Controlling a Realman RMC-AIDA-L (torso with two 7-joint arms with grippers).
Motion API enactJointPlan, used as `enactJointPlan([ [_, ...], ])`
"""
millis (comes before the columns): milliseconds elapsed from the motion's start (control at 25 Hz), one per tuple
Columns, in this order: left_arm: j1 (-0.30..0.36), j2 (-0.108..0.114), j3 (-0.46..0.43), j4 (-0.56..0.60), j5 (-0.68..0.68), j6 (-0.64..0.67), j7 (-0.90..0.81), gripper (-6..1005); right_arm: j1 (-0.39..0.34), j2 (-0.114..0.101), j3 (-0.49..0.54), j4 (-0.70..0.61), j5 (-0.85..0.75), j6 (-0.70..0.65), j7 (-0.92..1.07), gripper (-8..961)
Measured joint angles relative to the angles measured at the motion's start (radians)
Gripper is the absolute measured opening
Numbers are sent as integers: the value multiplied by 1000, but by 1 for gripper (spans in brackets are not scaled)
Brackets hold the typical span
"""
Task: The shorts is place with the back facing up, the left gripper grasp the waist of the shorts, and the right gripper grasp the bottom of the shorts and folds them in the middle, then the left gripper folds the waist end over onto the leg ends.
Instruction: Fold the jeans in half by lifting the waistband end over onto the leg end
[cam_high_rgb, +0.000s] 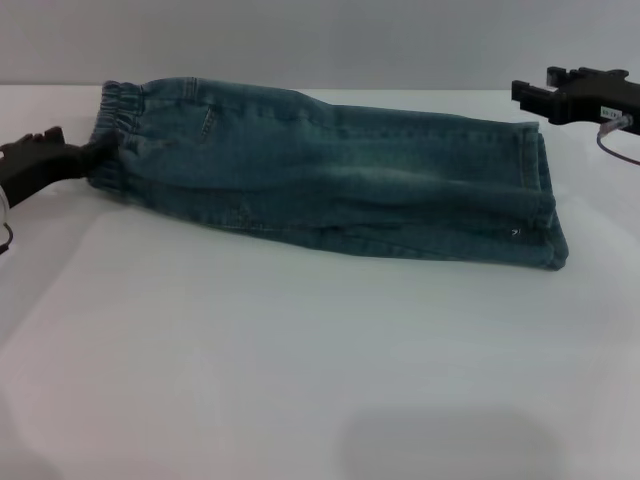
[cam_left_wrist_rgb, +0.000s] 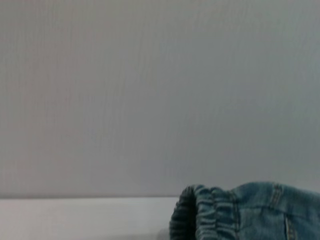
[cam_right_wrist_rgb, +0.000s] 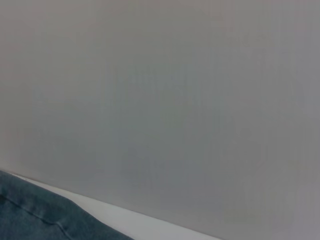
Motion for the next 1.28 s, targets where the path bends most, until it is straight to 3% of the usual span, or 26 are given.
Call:
enactJointPlan([
  [760, -3, -5, 8, -69, 3, -56, 12, 774, 14, -1, 0, 7, -6, -4, 3, 558],
  [1280, -50, -6, 11, -124, 3, -50, 47, 748, 9, -2, 0, 5, -3, -4, 3, 557],
])
